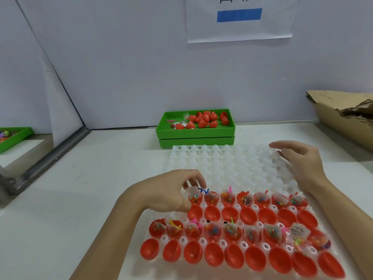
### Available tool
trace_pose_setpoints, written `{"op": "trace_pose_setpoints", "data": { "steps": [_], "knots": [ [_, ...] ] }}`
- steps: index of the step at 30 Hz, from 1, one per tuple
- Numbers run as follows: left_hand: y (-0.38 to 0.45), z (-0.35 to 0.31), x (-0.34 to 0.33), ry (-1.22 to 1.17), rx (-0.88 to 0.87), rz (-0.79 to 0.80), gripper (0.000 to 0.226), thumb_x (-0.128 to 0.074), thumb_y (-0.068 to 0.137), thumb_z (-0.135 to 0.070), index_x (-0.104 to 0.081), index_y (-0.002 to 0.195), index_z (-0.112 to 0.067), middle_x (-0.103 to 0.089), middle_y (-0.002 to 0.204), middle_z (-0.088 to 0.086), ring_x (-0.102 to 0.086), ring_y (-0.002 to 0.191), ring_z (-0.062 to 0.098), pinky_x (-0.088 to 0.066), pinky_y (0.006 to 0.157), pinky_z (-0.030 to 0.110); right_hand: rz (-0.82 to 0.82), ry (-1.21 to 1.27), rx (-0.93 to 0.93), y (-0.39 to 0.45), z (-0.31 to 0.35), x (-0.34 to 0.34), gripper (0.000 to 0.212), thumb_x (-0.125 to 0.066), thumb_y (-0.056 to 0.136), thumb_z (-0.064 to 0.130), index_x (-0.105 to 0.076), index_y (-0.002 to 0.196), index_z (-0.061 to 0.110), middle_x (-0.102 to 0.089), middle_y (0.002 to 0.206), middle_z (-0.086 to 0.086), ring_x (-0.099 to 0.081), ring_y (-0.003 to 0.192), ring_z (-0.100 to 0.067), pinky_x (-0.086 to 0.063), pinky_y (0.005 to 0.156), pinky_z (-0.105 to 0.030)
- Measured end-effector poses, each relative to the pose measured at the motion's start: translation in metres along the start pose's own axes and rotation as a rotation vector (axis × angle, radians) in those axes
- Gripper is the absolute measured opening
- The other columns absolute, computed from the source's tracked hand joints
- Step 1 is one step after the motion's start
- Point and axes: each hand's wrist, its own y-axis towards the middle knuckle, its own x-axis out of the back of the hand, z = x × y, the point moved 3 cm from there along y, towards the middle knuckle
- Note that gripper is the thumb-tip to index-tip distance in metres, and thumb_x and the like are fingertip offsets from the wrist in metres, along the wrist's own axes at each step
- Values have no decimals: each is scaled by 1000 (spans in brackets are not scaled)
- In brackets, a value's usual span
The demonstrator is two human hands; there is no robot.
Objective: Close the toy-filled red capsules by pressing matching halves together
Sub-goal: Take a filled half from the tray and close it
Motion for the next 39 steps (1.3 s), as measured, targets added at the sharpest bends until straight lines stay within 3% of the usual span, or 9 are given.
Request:
{"op": "trace_pose_setpoints", "data": {
  "steps": [9, 14, 17, 21, 23, 28, 32, 35, 39],
  "knots": [
    [-8, 9, -4, -158, -94, -138, 47, -68, 81, -8, -56, 114, -40, -57, 108, -18, -53, 103, -4, -43, 76, 5, 4, 37, -4, 0, 0, 1, 42, -50, 94, -3, -78, 86, 25, -76, 103, 1, -68, 109, -20, -52, 99, -38],
    [-8, 14, -1, -187, -133, -181, 41, -70, 81, -10, -63, 109, -39, -61, 101, -20, -57, 100, -1, -44, 78, 11, 6, 44, -10, 0, 2, 0, 40, -48, 96, -4, -77, 88, 21, -76, 102, -1, -68, 107, -20, -52, 99, -36],
    [-7, 17, 2, -217, -146, -240, 34, -72, 83, -13, -68, 108, -35, -66, 104, -13, -59, 100, 2, -50, 84, 25, -6, 69, -20, -1, 4, 0, 38, -47, 95, -6, -77, 90, 18, -76, 102, -4, -68, 107, -22, -52, 99, -36],
    [-5, 15, 2, -282, -158, -354, 24, -71, 86, -14, -68, 105, -29, -65, 103, -1, -61, 94, 7, -52, 87, 27, -14, 72, -33, -1, 5, 0, 37, -46, 96, -6, -76, 91, 15, -75, 102, -6, -69, 106, -23, -52, 100, -36],
    [-3, 13, 2, -323, -152, -417, 22, -72, 86, -15, -67, 104, -27, -61, 99, 4, -65, 85, 12, -56, 83, 28, -17, 71, -39, -1, 4, -1, 36, -46, 96, -6, -76, 92, 15, -76, 102, -6, -69, 106, -23, -52, 100, -36],
    [3, 7, -1, -441, -119, -569, 25, -72, 83, -9, -64, 99, -26, -65, 86, -8, -70, 67, 21, -55, 63, 26, -13, 61, -55, 1, 1, 0, 36, -48, 97, -5, -77, 94, 16, -77, 99, -3, -70, 104, -22, -54, 99, -36],
    [6, 6, -6, -460, -101, -625, 21, -72, 83, -11, -65, 96, -25, -64, 83, -9, -66, 60, 7, -45, 54, 12, -5, 87, -82, 1, 8, 2, 29, -51, 97, -2, -75, 97, 15, -75, 104, -11, -69, 107, -28, -54, 99, -41],
    [8, 4, -7, -446, -101, -708, 19, -73, 82, -14, -64, 95, -24, -66, 84, -8, -64, 65, 5, -48, 57, 13, 104, -246, -25, 7, 34, 2, 27, -55, 99, 6, -73, 102, 25, -74, 108, 0, -66, 110, -22, -49, 104, -46],
    [7, 1, -6, -443, -122, -810, 22, -75, 82, -16, -65, 101, -24, -68, 81, -10, -63, 72, 2, -48, 60, 12, 438, -534, 31, 7, 103, -25, 19, -61, 97, 21, -73, 96, 36, -77, 97, 12, -71, 96, -8, -54, 95, -38]
  ]
}}
